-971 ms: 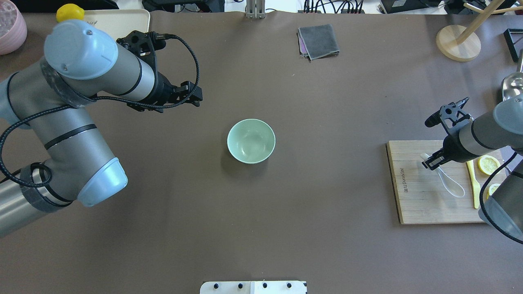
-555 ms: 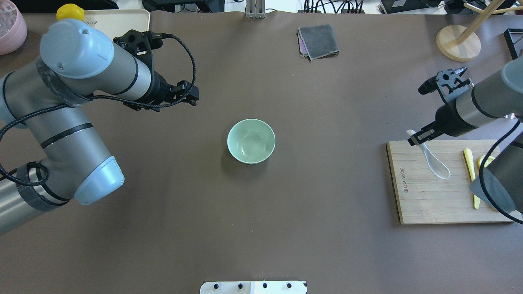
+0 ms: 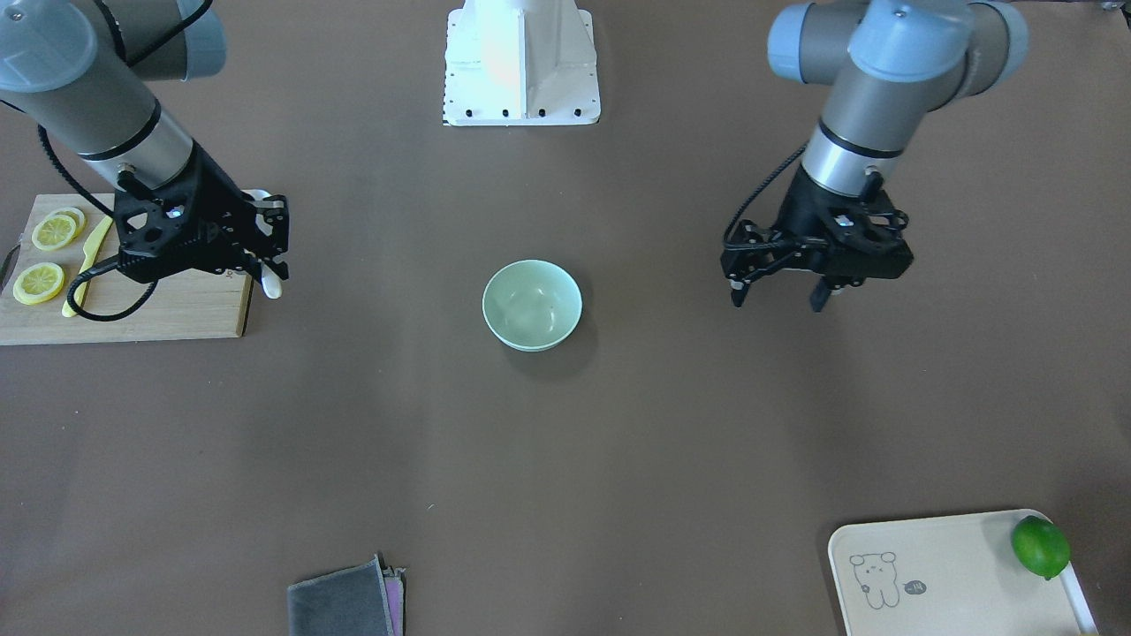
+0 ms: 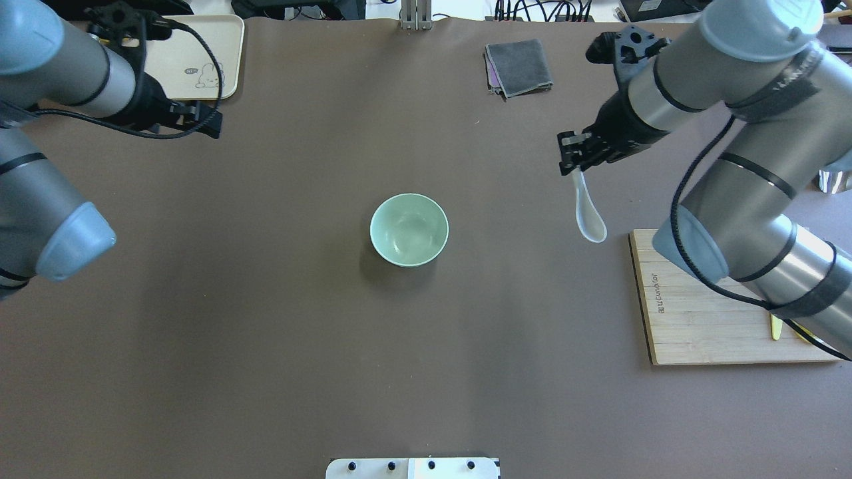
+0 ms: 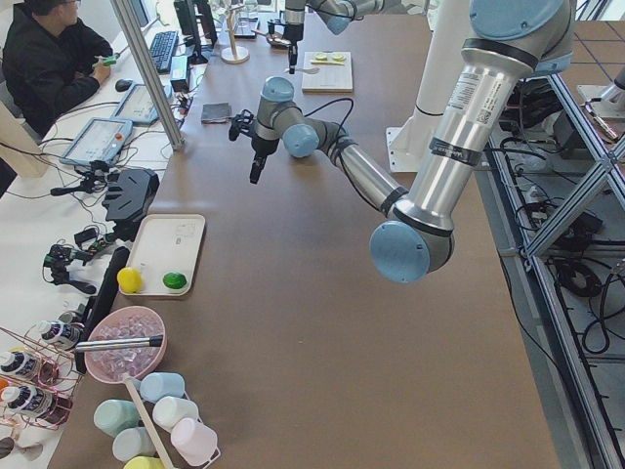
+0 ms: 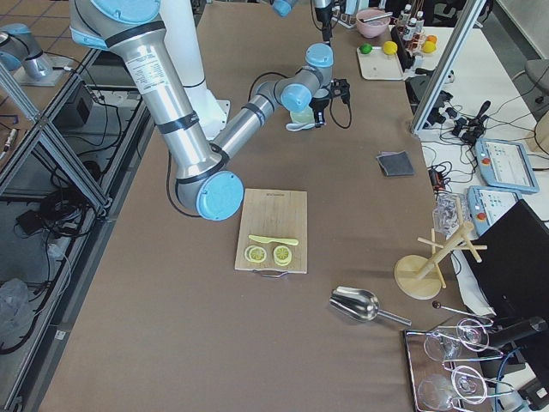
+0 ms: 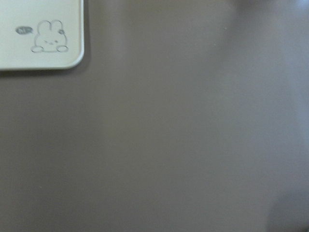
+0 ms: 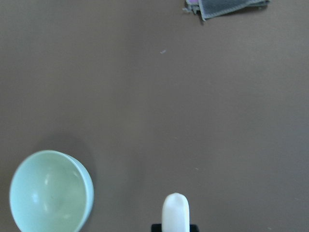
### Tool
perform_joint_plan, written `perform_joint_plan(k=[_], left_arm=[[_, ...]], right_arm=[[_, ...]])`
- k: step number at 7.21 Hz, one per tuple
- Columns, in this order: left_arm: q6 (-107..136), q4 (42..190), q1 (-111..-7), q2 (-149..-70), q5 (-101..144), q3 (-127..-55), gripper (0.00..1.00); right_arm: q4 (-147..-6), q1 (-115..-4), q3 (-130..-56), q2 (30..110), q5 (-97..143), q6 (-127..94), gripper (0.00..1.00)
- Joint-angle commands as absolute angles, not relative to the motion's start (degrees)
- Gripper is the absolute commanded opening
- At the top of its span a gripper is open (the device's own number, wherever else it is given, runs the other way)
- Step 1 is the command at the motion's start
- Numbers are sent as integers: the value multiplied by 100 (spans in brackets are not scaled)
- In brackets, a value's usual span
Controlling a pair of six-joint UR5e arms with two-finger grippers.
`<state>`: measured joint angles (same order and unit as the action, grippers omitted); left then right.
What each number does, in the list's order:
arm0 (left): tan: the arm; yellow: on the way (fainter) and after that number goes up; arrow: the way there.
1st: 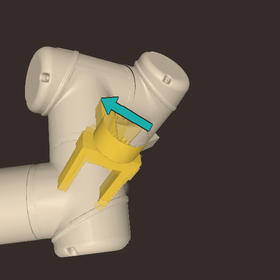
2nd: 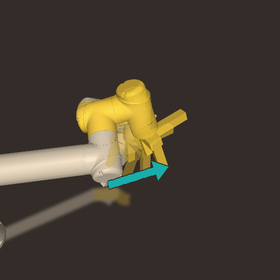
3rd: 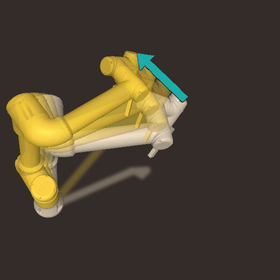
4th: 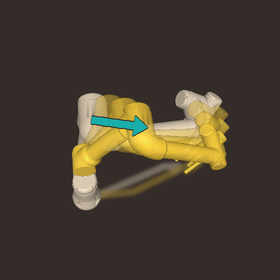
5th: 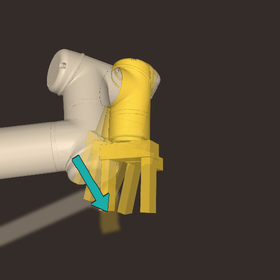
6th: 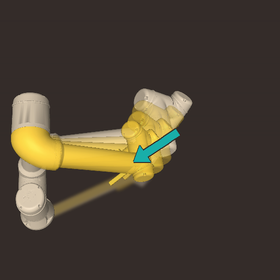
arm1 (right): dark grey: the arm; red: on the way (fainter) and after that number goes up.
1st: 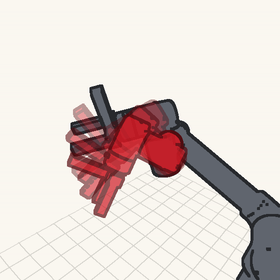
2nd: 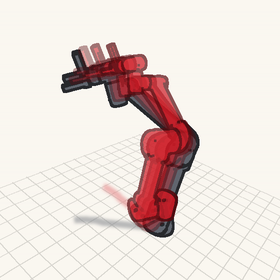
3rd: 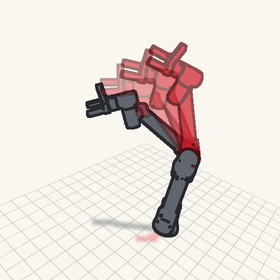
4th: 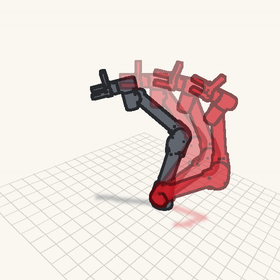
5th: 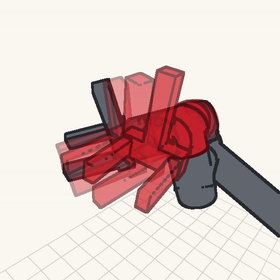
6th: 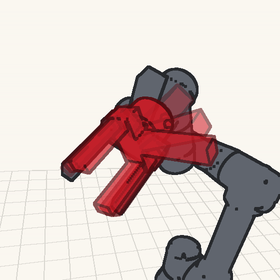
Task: Place spoon in bowl
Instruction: 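Carry the spoon with the right gripper over the green bowl and lower it in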
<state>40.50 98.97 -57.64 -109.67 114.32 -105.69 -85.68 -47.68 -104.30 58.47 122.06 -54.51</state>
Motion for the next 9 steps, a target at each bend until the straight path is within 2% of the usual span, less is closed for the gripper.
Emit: perform_joint_plan(k=[1, 2, 4, 6, 9], left_arm=[[1899, 9984, -7183, -10495, 12414, -10041, 98], [1133, 9976, -7746, -10485, 12802, -9593, 98], [712, 9984, -7954, -10529, 12981, -9238, 98], [712, 10097, -7954, -10538, 12981, -9054, 98], [738, 10827, -7954, -10625, 12981, -8351, 98]], right_arm=[[-8195, -4212, -9435, 4811, 11281, -6483, 0], [-7374, -3949, -8961, 4790, 10928, -6904, 0], [-6603, -3439, -8483, 4712, 10015, -7469, 0], [-6600, -3323, -8420, 4457, 9967, -7787, 0], [-6583, -3226, -8009, 4219, 9494, -7770, 0]])
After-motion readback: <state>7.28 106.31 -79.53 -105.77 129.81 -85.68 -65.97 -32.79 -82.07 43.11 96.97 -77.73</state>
